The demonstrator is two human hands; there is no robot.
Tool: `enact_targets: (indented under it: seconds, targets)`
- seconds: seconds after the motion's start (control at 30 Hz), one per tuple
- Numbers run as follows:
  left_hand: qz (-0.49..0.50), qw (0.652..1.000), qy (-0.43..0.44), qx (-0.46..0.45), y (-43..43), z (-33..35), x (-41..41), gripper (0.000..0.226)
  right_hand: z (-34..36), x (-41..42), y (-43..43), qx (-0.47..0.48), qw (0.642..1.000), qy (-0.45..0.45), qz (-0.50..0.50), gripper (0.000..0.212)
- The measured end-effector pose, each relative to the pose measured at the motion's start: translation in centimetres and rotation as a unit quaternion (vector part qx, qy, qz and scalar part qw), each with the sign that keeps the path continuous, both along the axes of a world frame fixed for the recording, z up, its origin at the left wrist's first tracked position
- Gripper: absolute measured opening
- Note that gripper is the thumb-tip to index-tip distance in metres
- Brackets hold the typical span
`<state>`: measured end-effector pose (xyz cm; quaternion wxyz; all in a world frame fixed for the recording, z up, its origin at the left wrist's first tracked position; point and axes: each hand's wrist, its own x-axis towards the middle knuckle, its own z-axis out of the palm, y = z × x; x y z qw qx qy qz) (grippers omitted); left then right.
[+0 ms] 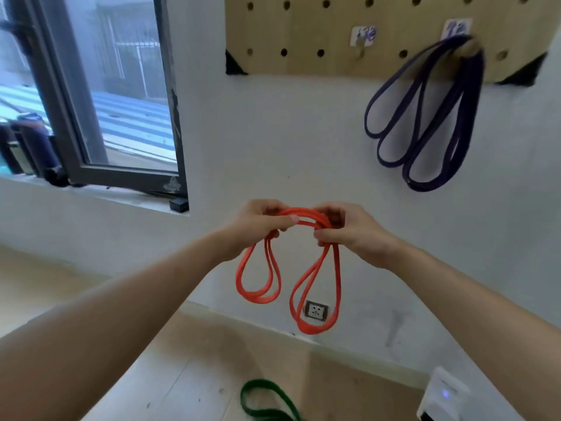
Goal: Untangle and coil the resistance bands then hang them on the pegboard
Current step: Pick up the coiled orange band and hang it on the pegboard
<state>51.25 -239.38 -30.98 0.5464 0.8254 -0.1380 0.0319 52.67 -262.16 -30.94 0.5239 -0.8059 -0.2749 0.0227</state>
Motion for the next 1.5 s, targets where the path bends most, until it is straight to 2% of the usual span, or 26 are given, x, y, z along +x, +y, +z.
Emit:
enact_targets:
  seconds: [0.17,0.37,0.47,0.6,0.77,0.97,1.13,1.27,1.5]
  targets:
    - [-0.017,0.995,-0.058,-0.077,-2.0,7.6,1.6,0.025,7.7,0.7,-1.2,0.068,0.992,-0.087,-0.066,0.023]
    - [-0.006,0.986,-0.106,-0.129,-4.5,14.3,3.9,0.02,15.5,1.6,-2.6,0.092,0.98,-0.14,-0.111,0.027]
    - [-0.019,0.984,-0.12,-0.129,-5.4,17.4,4.9,0.02,18.3,2.2,-3.4,0.106,0.975,-0.145,-0.13,0.024]
    - [-0.024,0.98,-0.131,-0.147,-5.9,20.9,6.2,0.015,21.3,3.4,-4.4,0.173,0.974,-0.099,-0.105,0.023]
    - [-0.043,0.977,-0.138,-0.158,-6.2,23.6,7.9,0.017,24.0,5.0,-4.7,0.184,0.973,-0.077,-0.113,0.023]
    - [-0.021,0.96,-0.192,-0.204,-5.5,28.3,9.3,0.022,29.1,5.9,-2.5,0.201,0.967,-0.097,-0.125,0.019]
    - [-0.006,0.932,-0.218,-0.288,-2.9,32.7,10.6,0.018,33.8,6.5,1.6,0.221,0.968,-0.102,-0.068,0.026]
    - [0.026,0.923,-0.248,-0.293,-0.8,35.3,11.5,0.02,36.3,7.7,4.0,0.233,0.962,-0.128,-0.06,0.038]
    - [0.074,0.918,-0.273,-0.277,-0.1,37.6,14.3,0.019,38.3,9.9,5.9,0.287,0.941,-0.16,-0.085,0.027]
